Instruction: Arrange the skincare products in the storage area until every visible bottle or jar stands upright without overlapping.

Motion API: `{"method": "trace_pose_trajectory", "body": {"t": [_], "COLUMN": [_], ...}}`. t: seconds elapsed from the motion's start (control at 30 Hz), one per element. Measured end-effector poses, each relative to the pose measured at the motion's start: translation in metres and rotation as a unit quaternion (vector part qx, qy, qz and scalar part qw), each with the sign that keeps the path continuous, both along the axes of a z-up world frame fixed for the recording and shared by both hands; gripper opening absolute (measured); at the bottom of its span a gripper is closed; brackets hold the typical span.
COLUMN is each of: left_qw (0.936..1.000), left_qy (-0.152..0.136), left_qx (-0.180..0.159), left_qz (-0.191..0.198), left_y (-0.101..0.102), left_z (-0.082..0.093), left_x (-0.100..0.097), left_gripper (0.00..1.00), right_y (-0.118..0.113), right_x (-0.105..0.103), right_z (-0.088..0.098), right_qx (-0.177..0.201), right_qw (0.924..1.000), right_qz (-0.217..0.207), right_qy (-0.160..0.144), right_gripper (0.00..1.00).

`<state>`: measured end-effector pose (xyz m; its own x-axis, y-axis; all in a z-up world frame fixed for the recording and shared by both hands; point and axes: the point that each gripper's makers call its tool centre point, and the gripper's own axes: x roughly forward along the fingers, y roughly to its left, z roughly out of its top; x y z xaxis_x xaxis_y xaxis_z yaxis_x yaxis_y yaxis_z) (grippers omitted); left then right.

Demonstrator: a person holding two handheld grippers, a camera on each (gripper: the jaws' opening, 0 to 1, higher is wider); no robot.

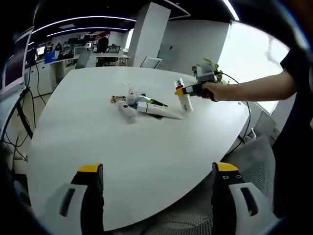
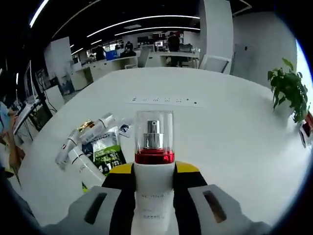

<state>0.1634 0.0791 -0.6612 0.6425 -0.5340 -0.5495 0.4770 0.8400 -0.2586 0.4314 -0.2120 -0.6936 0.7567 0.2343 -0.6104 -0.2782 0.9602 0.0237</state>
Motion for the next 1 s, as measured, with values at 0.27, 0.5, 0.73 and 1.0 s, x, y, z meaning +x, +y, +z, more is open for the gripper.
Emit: {"method": "trace_pose_trajectory", "body": {"t": [0.27, 0.5, 0.73, 1.0], "left_qw": [1.0, 0.9998, 0.9967, 0.9956], "left_qy": [-0.007, -0.011, -0.016, -0.029], "left_qx": [0.002, -0.015, -0.065, -0.073], "left_qz": [0.006, 0.012, 0.047, 0.051], "left_y": [-0.001, -0.002, 0.009, 0.007], "left_z": [0.004, 0.01, 0.022, 0.028], "left_x": [0.001, 0.002, 0.007, 0.006], "left_gripper": [0.86, 0.85, 0.85, 0.85], "right_y": [0.013, 0.036, 0.058, 0.085], "right_x": [-0.03, -0.052, -0.077, -0.112], "right_z": [0.013, 0.036, 0.055, 0.07], "right_qx": [0.015, 0.05, 0.065, 0.064], "right_qw": [0.9995, 0.9967, 0.9936, 0.9894], "right_qz": [0.016, 0.038, 0.059, 0.094], "right_qy": [-0.023, -0.052, -0.072, -0.09], "right_gripper": [0.28, 0.28, 0.28, 0.28]}}
